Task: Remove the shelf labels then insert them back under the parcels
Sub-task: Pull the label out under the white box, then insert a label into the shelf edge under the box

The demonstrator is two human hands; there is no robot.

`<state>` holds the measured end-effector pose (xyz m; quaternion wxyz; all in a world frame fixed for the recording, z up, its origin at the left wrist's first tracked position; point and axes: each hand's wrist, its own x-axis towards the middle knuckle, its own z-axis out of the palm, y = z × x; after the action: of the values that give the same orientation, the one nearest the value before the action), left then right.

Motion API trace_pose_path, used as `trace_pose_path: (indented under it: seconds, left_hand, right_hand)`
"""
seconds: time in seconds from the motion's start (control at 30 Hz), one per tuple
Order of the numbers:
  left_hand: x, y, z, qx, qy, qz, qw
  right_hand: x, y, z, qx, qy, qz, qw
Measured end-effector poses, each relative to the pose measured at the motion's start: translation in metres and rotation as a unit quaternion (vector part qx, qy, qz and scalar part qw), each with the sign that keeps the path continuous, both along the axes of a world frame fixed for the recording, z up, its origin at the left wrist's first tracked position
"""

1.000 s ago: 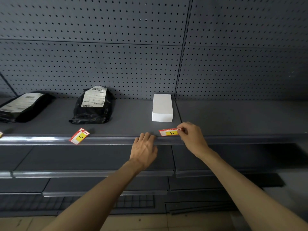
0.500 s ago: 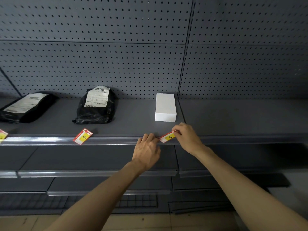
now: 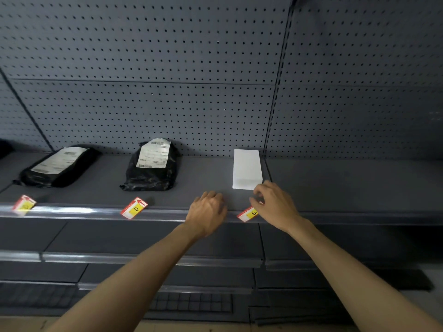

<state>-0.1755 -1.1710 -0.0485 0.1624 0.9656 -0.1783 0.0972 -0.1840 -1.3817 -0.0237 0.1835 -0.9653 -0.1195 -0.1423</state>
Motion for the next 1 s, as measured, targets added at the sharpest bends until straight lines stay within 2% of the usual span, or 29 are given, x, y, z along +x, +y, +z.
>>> trace_pose_path:
  seconds: [0.1,0.27,0.53,0.67,1.0]
  left_hand:
    - [-0.002,0.037,0.025,0.012,-0.006,0.028,1.0]
    - [-0.018,0.128,0.066,0.013,-0.016,0.093,0.995]
    - [-0.077,0.324,0.105,0.015,-0.048,0.215,0.975]
    - [-0.118,0.435,0.116,0.036,-0.063,0.254,0.964]
    - [-0.218,0.688,0.146,0.109,-0.063,0.32,0.939]
  right_hand:
    - [0.0,0.03,0.014,-0.028,-0.027,0.033,0.999]
    - [0.002,0.123,0.044,-0.03,-0.022,0.116,0.993]
    - [-0.011,0.327,0.085,-0.038,-0.027,0.233,0.971]
    - [-0.028,0.439,0.095,-0.071,-0.033,0.276,0.958]
    - [-0.084,0.697,0.109,-0.082,-0.06,0.324,0.941]
